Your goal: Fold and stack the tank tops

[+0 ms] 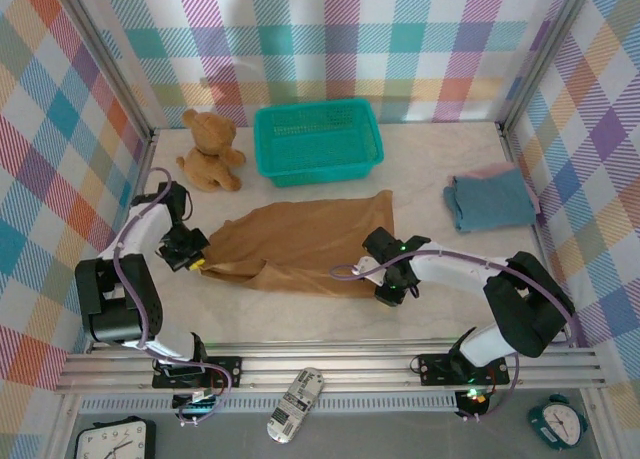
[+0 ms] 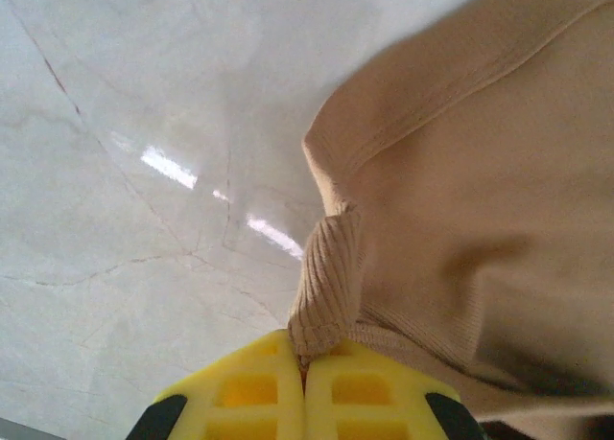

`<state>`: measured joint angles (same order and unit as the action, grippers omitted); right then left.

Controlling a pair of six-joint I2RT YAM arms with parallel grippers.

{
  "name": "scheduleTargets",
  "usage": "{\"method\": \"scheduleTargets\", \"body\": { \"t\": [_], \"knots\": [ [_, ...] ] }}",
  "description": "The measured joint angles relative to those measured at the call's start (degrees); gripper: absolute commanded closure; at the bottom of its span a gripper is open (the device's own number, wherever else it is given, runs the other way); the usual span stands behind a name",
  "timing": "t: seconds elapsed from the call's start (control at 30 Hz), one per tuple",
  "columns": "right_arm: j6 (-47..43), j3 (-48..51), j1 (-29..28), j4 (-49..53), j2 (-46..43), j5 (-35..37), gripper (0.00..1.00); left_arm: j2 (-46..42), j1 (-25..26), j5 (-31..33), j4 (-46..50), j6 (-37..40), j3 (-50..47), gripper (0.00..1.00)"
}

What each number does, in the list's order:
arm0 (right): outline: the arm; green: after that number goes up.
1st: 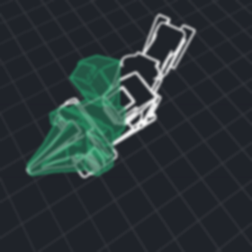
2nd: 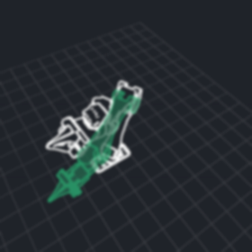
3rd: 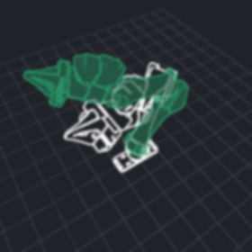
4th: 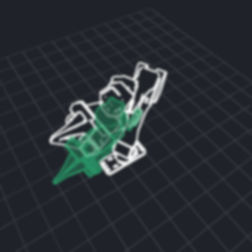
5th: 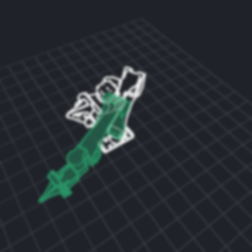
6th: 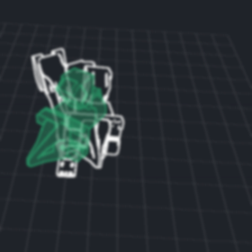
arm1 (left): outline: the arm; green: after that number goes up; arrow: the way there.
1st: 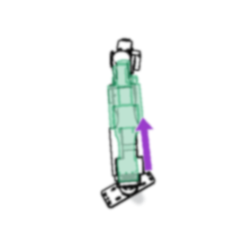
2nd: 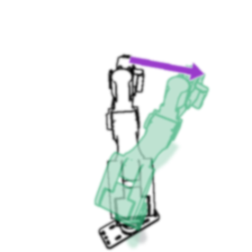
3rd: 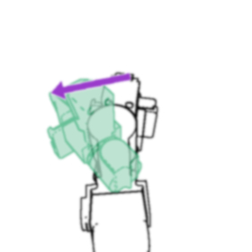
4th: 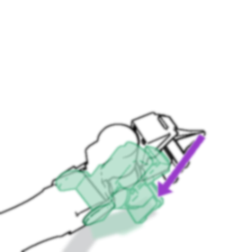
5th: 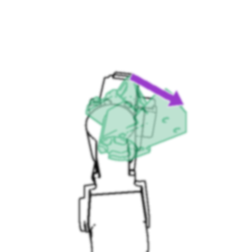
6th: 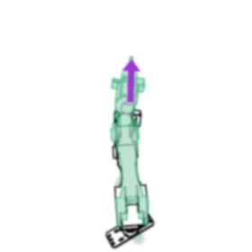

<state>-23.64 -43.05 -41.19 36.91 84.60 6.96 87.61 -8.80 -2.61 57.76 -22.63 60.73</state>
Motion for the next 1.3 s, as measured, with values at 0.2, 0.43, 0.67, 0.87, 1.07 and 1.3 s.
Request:
{"method": "scheduleTargets", "body": {
  "t": [0.2, 0.43, 0.67, 0.87, 1.07, 1.3],
  "knots": [
    [0.00, 0.00, 0.63, -0.04, 0.00, -0.17, 0.72, 9.09, -1.66, -2.08, 0.76, 0.00, 3.41, 0.94],
    [0.02, 0.22, 0.70, 0.24, -0.50, -1.03, 0.69, 18.88, -1.66, -2.80, 0.66, 0.92, 8.59, 0.78],
    [0.66, 0.15, 0.70, 2.25, -3.04, -1.64, 0.61, 21.09, -1.73, -1.11, 2.14, 3.23, 11.74, 0.56],
    [2.97, -2.23, 1.07, 3.17, -9.64, -3.58, 0.47, 16.79, -1.75, -0.31, 3.39, 4.26, 12.20, 0.50],
    [11.39, -5.51, 1.68, -4.37, -11.08, -9.46, 0.44, 7.91, 2.95, -3.34, 5.11, 3.56, 12.33, 0.50],
    [24.63, -6.56, 1.88, -14.08, 0.37, -12.50, 0.45, 9.11, 10.67, -9.03, 0.22, 1.86, 9.14, 0.54]
  ]
}}
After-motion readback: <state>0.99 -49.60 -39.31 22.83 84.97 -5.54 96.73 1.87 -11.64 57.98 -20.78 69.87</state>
